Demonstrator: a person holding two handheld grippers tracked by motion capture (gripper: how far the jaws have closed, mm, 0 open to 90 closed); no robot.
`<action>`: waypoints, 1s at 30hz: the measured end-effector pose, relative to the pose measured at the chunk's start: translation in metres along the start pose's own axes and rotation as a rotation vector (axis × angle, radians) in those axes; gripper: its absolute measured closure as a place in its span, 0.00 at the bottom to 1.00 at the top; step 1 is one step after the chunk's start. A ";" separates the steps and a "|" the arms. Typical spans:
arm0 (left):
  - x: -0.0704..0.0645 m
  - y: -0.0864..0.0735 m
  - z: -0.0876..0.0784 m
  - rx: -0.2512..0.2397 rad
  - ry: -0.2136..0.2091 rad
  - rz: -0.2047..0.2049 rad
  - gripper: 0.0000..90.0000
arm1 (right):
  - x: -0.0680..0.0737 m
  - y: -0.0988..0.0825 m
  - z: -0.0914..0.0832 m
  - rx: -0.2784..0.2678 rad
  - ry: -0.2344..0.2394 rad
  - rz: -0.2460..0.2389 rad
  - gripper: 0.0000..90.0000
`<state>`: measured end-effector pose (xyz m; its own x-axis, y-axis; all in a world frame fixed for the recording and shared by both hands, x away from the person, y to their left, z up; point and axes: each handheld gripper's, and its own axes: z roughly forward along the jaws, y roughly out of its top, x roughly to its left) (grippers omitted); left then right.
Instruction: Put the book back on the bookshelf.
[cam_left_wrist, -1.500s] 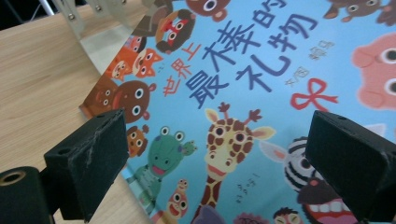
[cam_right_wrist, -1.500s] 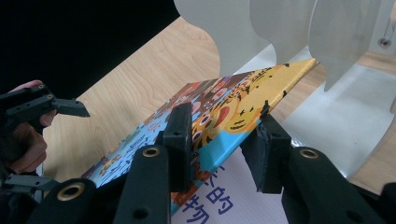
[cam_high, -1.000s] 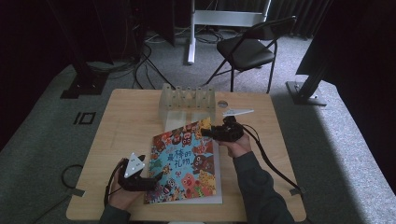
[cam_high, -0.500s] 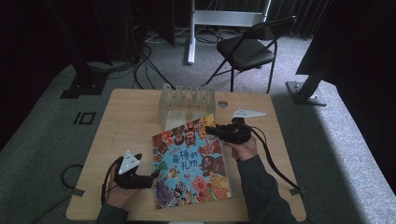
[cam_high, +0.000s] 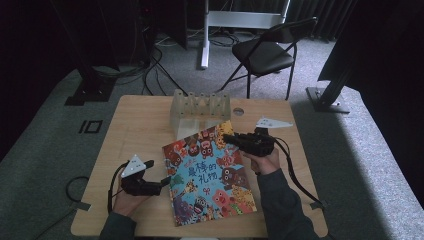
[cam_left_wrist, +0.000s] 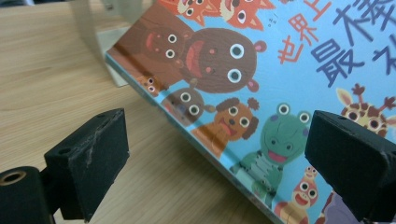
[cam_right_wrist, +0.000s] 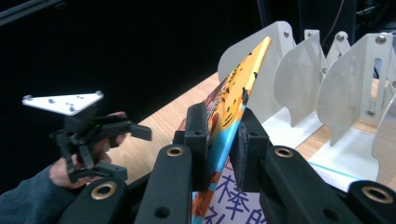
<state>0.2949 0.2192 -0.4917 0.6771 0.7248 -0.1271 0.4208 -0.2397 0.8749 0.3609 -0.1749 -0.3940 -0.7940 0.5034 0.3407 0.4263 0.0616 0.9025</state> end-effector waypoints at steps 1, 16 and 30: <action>0.003 0.001 0.002 -0.003 -0.016 -0.009 0.07 | 0.000 0.000 -0.001 -0.001 0.002 -0.001 0.88; 0.026 0.011 0.034 -0.017 -0.127 -0.050 0.07 | -0.003 -0.005 -0.009 -0.042 0.050 0.007 0.89; 0.043 0.028 0.045 -0.073 -0.313 -0.127 0.09 | 0.003 -0.006 -0.015 -0.073 0.081 -0.047 0.89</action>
<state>0.3628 0.2145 -0.4940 0.7790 0.5099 -0.3649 0.4774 -0.1050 0.8724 0.3493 -0.1869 -0.3939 -0.8458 0.4303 0.3153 0.3577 0.0188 0.9337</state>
